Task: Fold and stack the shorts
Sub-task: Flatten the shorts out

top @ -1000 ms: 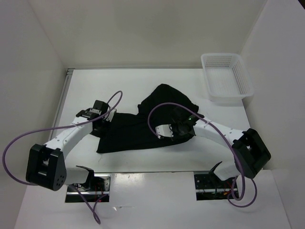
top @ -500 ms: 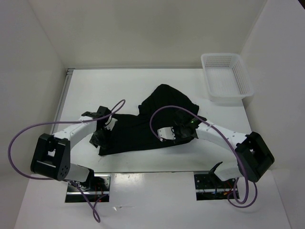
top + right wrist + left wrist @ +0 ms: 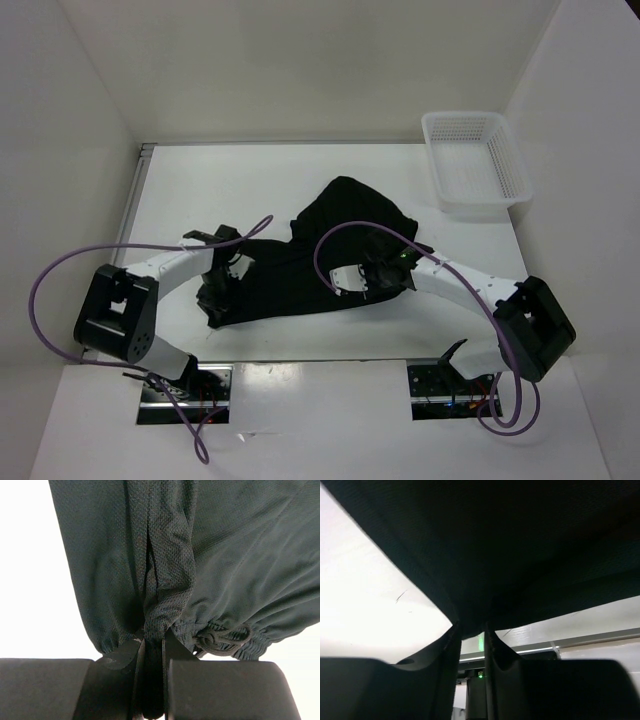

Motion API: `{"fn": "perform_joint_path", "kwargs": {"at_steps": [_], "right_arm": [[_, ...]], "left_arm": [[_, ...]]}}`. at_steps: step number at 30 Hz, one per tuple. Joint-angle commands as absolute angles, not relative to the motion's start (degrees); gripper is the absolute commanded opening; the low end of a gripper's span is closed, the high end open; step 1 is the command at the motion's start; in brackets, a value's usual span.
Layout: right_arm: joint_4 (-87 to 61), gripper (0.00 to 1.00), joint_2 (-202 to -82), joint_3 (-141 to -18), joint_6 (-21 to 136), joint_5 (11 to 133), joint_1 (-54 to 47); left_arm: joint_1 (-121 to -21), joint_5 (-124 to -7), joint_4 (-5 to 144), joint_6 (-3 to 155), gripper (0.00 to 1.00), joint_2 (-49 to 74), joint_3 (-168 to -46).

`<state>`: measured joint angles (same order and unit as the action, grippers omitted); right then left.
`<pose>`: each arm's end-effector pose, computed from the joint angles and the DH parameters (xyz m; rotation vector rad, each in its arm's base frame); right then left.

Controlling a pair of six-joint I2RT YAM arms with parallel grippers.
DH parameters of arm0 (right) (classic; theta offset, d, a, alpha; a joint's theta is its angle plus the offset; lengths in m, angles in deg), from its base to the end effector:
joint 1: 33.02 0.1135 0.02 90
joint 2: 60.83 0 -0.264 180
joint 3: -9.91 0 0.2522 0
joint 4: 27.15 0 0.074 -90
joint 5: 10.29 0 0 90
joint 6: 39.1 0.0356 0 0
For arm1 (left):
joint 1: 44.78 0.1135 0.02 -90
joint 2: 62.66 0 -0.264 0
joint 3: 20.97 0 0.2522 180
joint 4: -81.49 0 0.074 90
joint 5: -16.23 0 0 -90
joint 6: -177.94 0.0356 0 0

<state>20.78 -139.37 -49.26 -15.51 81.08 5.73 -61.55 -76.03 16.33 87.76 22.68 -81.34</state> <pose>0.1938 0.1544 0.1875 -2.1863 1.6811 -0.1643 0.2177 -0.0641 0.1606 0.4527 3.1046 0.0617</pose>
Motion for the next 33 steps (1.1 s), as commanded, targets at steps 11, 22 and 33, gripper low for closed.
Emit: {"fn": "perform_joint_path", "kwargs": {"at_steps": [11,22,33], "right_arm": [[9.6,0.00,-139.9,-50.2,-12.7,84.5,5.9],[29.6,0.00,-116.1,-46.9,-29.8,77.7,4.6],[44.1,0.00,-92.6,-34.7,-53.9,72.6,4.6]], "left_arm": [[-63.1,-80.2,22.5,87.9,0.00,24.2,-81.0],[-57.3,-89.3,21.4,87.9,0.00,9.8,-85.5],[-61.6,-88.5,14.6,87.9,0.00,5.9,-77.5]]}}
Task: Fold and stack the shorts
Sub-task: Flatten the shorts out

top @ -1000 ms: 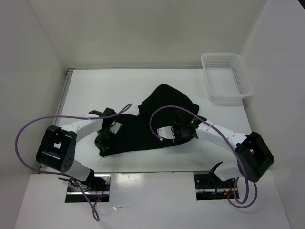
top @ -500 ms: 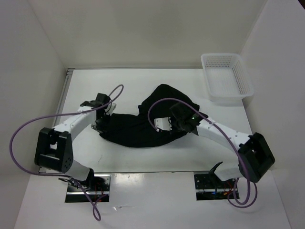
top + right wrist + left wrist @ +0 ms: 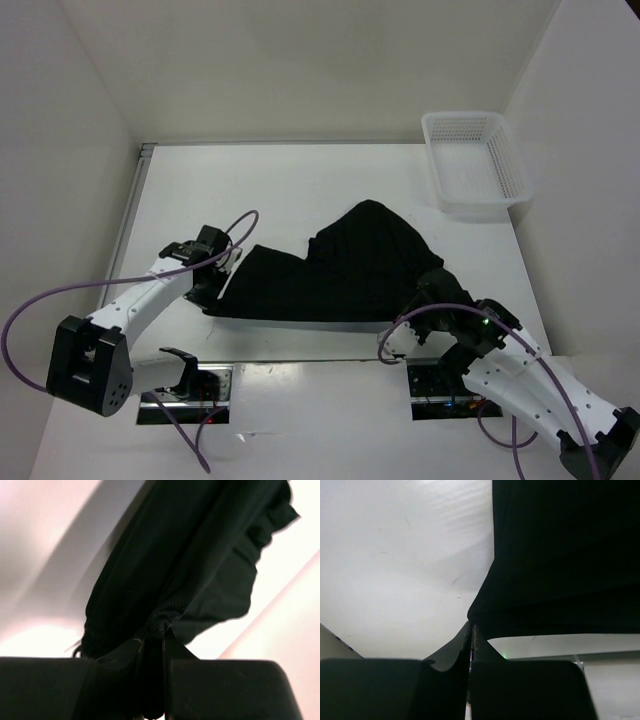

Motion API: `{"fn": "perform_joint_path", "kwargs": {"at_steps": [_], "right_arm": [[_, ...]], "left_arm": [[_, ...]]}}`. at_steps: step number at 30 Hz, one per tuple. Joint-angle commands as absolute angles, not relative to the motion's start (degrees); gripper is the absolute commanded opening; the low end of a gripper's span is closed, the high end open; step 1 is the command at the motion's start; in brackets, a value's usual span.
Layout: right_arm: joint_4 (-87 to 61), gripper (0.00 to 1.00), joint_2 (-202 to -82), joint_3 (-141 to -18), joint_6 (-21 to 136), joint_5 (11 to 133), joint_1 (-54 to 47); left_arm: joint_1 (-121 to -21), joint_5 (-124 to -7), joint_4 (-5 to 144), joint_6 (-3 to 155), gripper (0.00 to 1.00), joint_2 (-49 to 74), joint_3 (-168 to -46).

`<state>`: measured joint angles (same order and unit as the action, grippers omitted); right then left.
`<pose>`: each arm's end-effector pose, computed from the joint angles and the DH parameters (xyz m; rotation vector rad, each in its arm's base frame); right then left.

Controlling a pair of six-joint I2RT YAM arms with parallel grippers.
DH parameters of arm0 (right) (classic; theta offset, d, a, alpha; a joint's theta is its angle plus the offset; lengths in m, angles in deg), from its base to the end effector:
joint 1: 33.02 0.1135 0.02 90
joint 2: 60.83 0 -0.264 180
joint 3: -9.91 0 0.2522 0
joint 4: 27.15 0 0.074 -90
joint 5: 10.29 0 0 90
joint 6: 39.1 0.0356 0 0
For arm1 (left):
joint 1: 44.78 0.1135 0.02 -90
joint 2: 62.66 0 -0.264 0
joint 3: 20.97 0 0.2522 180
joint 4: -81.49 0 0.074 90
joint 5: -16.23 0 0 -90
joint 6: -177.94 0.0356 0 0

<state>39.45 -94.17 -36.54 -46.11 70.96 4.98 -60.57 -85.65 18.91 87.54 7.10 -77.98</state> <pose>0.0834 0.0720 0.2280 -2.3378 0.8997 -0.2401 0.1966 -0.0480 0.2002 0.3438 2.8293 0.2419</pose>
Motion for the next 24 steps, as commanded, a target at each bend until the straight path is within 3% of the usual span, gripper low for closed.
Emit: {"fn": "perform_joint_path", "kwargs": {"at_steps": [1,3,4,5,6,8,13,16,18,20,21,24], "right_arm": [[43.0,0.01,-92.6,-34.7,-53.9,71.7,4.6],[42.4,0.11,-91.3,-34.2,-53.9,69.3,4.6],[41.8,0.47,-90.5,-34.2,-53.9,68.3,4.6],[41.3,0.75,-89.4,-34.2,-52.9,67.3,4.6],[41.3,0.87,-88.2,-34.2,-52.9,65.5,4.6],[40.8,0.91,-82.9,-33.0,-52.9,63.9,4.6],[35.1,0.91,-69.6,-32.5,-46.9,57.5,4.6],[19.4,0.97,-68.6,-29.8,-37.9,57.4,4.6],[7.1,0.97,-73.4,-28.7,-34.5,61.2,4.6],[2.6,0.96,-87.8,-31.6,-24.8,67.0,4.6],[2.6,0.95,-100.1,-37.5,-15.4,69.8,4.6],[10.8,0.89,-119.3,-53.1,-2.8,68.7,-2.3]], "left_arm": [[-61.6,-88.0,13.5,87.9,0.00,5.9,-78.1],[-63.2,-87.3,12.6,87.9,0.01,4.7,-78.2],[-63.2,-86.7,11.3,87.9,0.04,4.7,-78.2],[-63.8,-86.7,10.7,87.9,0.16,3.9,-78.2],[-63.8,-85.3,9.0,87.9,0.23,3.1,-78.2],[-63.8,-83.6,7.4,87.9,0.33,2.5,-78.2],[-63.8,-81.3,6.9,87.9,0.37,1.9,-80.9],[-63.8,-80.7,15.6,87.9,0.43,5.4,-85.0],[-62.5,-81.2,23.8,87.9,0.45,13.2,-90.4],[-62.0,-80.7,27.6,87.9,0.45,24.5,-99.9],[-61.5,-80.7,28.2,87.9,0.45,31.2,-103.0],[-62.5,-80.2,32.2,87.9,0.51,38.1,-107.9]]}}
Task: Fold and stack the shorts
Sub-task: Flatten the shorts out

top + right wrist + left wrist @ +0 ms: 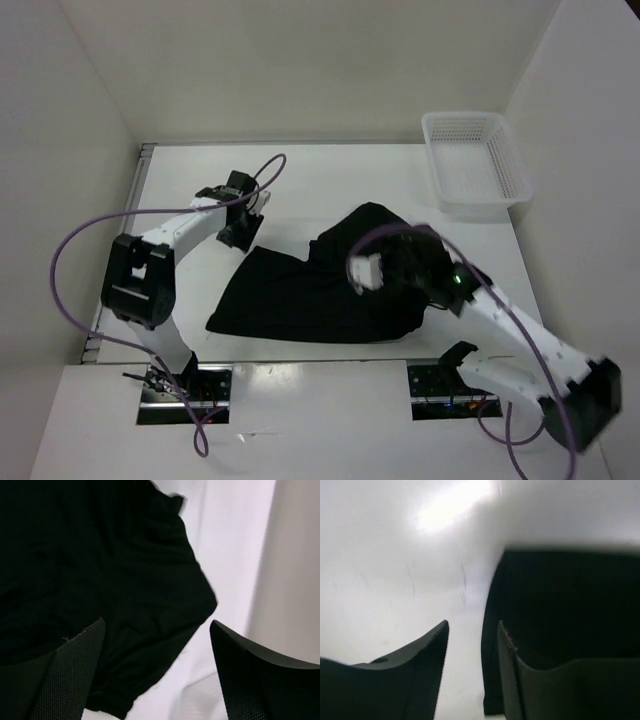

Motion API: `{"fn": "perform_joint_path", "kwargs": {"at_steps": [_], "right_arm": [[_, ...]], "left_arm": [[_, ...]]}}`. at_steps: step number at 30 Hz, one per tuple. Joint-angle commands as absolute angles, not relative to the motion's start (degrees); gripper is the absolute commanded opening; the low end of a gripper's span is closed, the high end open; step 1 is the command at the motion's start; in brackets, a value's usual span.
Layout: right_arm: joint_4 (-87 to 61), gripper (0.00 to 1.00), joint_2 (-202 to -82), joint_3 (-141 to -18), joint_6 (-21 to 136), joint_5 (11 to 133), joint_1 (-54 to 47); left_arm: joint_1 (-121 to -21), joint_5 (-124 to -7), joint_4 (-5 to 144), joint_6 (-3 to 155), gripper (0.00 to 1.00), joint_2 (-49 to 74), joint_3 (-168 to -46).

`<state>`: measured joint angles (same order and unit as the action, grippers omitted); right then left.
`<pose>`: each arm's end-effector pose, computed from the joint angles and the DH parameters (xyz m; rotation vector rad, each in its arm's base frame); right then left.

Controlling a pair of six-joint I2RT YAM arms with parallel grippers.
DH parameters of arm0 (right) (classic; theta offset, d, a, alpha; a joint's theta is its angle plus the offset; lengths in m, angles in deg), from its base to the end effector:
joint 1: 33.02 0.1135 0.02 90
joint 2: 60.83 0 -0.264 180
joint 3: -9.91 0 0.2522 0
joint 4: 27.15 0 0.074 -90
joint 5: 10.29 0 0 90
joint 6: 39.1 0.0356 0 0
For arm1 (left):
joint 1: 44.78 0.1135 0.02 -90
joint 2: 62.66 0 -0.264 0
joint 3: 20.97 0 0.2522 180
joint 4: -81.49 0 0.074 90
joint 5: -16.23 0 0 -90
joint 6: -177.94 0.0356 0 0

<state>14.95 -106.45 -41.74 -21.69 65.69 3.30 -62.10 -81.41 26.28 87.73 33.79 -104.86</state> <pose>0.1350 0.1099 0.2648 -1.8496 1.1542 -0.0903 0.3233 -0.0959 0.2198 0.3716 2.7116 0.0987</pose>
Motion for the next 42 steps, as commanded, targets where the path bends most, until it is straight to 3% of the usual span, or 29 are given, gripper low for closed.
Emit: {"fn": "perform_joint_path", "kwargs": {"at_steps": [1,2,4,13,15,17,20,21,22,23,27,28,31,34,40,42], "right_arm": [[12.5,0.89,-130.3,-56.8,5.1,64.6,-5.2],[14.6,0.87,-135.1,-63.4,9.1,63.2,-7.9],[15.9,0.85,-146.6,-68.7,18.4,62.5,-13.7],[8.8,0.84,-153.7,-66.1,25.1,69.5,-16.7],[7.1,0.86,-154.4,-64.1,26.7,72.8,-16.7],[6.3,0.86,-155.6,-62.7,27.8,75.3,-16.7],[5.6,0.87,-156.1,-61.5,28.4,78.2,-17.3],[4.9,0.87,-156.1,-61.5,28.4,78.7,-17.3],[4.3,0.87,-156.7,-61.0,27.8,79.4,-17.3],[4.3,0.85,-156.7,-61.0,27.8,79.4,-17.3],[1.7,0.67,-158.6,-61.7,26.5,83.1,-17.3],[0.4,0.51,-159.5,-63.2,25.8,83.7,-17.3],[-0.8,0.14,-161.9,-67.3,24.4,83.7,-17.3],[-1.3,0.00,-165.6,-72.9,22.4,83.7,-15.9],[-2.7,0.00,-173.9,-85.3,23.7,85.8,-12.4],[-1.9,0.38,-173.9,-87.9,25.3,86.5,-11.8]], "left_arm": [[-63.1,-80.2,35.0,87.9,0.54,39.2,-108.6],[-63.1,-80.2,35.7,87.9,0.62,40.5,-109.3],[-63.6,-76.2,35.2,87.9,0.69,44.1,-112.5],[-64.1,-71.8,33.1,87.9,0.71,49.1,-110.8],[-64.1,-72.4,33.7,87.9,0.66,50.3,-109.3],[-64.1,-73.5,33.7,87.9,0.61,51.1,-107.9],[-63.5,-74.8,35.8,87.9,0.43,52.2,-106.7],[-63.5,-75.4,36.3,87.9,0.34,52.8,-106.7],[-63.5,-75.4,36.4,87.9,0.09,52.8,-107.4],[-63.5,-77.0,36.9,87.9,0.00,52.8,-107.4],[-58.9,-80.4,37.9,87.9,0.00,51.5,-110.6],[-57.5,-81.4,37.9,87.9,0.00,50.6,-111.2],[-52.0,-83.0,37.9,87.9,0.00,49.2,-112.3],[-49.5,-83.5,37.9,87.9,0.00,48.1,-112.9],[-49.5,-83.5,38.5,87.9,0.00,46.9,-110.5],[-49.5,-83.5,38.5,87.9,0.00,45.5,-108.6]]}}
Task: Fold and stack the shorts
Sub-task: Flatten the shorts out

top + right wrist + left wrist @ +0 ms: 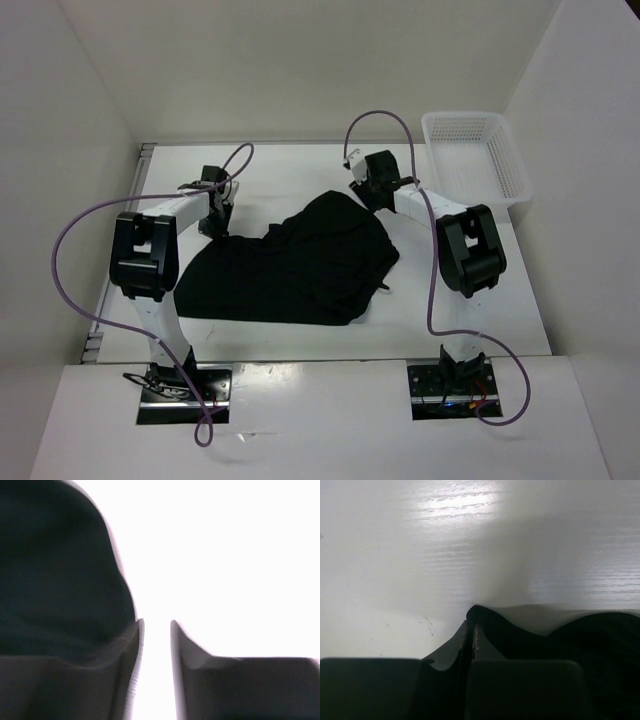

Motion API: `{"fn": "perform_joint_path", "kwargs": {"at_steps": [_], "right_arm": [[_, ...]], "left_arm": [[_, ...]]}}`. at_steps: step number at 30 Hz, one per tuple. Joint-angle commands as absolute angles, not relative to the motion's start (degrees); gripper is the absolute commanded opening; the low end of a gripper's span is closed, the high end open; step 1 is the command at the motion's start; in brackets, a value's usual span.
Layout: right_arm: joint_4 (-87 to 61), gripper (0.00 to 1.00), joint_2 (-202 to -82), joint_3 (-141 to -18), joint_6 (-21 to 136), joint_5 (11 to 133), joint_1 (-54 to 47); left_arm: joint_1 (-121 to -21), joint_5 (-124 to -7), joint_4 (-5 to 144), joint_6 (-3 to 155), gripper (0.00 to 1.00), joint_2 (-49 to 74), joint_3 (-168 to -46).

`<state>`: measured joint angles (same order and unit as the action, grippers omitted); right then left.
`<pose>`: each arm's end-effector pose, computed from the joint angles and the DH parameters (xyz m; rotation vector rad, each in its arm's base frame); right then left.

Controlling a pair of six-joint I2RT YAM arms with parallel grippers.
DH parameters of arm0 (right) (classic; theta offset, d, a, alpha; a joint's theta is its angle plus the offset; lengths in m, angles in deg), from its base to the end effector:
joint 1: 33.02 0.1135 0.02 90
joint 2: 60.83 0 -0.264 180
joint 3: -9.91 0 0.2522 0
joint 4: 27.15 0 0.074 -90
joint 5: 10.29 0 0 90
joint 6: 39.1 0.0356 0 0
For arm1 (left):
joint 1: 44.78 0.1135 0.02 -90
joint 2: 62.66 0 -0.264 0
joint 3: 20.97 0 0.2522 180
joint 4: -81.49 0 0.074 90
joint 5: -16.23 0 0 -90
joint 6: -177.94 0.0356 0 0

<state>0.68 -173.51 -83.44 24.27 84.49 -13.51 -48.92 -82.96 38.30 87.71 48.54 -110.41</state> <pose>0.4103 0.1422 0.1933 -0.9027 2.2195 -0.1582 0.3953 -0.0229 0.1673 0.0438 2.6927 0.1934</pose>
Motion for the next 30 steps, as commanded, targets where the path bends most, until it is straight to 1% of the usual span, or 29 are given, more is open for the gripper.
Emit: {"fn": "perform_joint_path", "kwargs": {"at_steps": [1,3,4,6,7,8,10,12,16,18,19,20,21,22,23,24,26,27,29,30], "right_arm": [[-0.6,0.61,-173.4,-88.5,26.9,85.5,-11.8],[3.3,0.68,-171.6,-87.4,27.5,83.3,-11.8],[5.7,0.70,-169.0,-84.7,27.5,80.4,-11.8],[7.5,0.73,-166.5,-81.2,28.9,78.1,-11.8],[8.1,0.74,-164.0,-77.1,28.9,76.8,-11.8],[8.7,0.77,-163.1,-75.1,28.9,76.8,-11.8],[9.5,0.78,-161.0,-70.3,28.3,75.4,-11.8],[10.9,0.79,-160.5,-68.3,26.9,73.9,-11.8],[11.0,0.79,-160.5,-65.0,23.0,75.8,-11.8],[10.3,0.72,-161.7,-64.2,21.8,76.5,-11.8],[9.6,0.65,-162.2,-64.2,21.8,76.5,-11.8],[8.9,0.54,-163.6,-64.2,22.8,76.7,-11.8],[5.5,0.28,-164.4,-64.8,23.8,78.3,-11.8],[3.6,0.17,-165.1,-65.7,24.4,80.0,-11.8],[2.0,0.10,-166.0,-67.0,24.4,81.5,-11.8],[0.8,0.03,-168.2,-70.9,24.4,84.0,-11.8],[-1.8,0.00,-170.9,-76.2,25.5,86.2,-11.8],[-2.4,0.00,-173.9,-82.3,27.5,88.4,-12.5],[-3.7,0.00,-176.6,-88.4,29.3,90.6,-13.2],[-3.7,0.00,-177.7,-93.9,29.8,92.1,-13.2]], "left_arm": [[-49.5,-83.5,38.5,87.9,0.00,45.4,-107.9],[-49.5,-83.5,39.0,87.9,0.00,43.9,-106.5],[-49.5,-83.5,39.0,87.9,0.00,43.3,-105.4],[-49.5,-83.5,39.0,87.9,0.00,43.3,-104.9],[-49.5,-83.5,39.0,87.9,0.00,43.3,-104.3],[-49.5,-83.5,39.0,87.9,0.00,43.3,-104.3],[-49.5,-83.5,39.0,87.9,0.00,43.3,-104.3],[-49.5,-83.5,39.0,87.9,0.00,43.3,-105.8],[-50.1,-83.5,38.5,87.9,0.01,43.8,-106.5],[-50.1,-84.1,38.5,87.9,0.01,43.8,-106.5],[-50.7,-84.1,38.5,87.9,0.01,43.8,-106.5],[-50.7,-84.1,38.5,87.9,0.01,44.3,-106.5],[-50.7,-84.1,37.9,87.9,0.01,44.3,-106.5],[-50.7,-83.4,37.9,87.9,0.01,44.3,-107.1],[-50.7,-82.7,37.4,87.9,0.01,44.8,-107.2],[-50.7,-82.7,37.4,87.9,0.01,44.8,-108.4],[-50.7,-82.7,37.4,87.9,0.00,46.3,-109.8],[-50.7,-83.4,38.1,87.9,0.00,46.8,-111.5],[-50.7,-85.6,38.7,87.9,0.00,48.9,-113.6],[-50.7,-86.4,39.4,87.9,0.00,49.5,-114.6]]}}
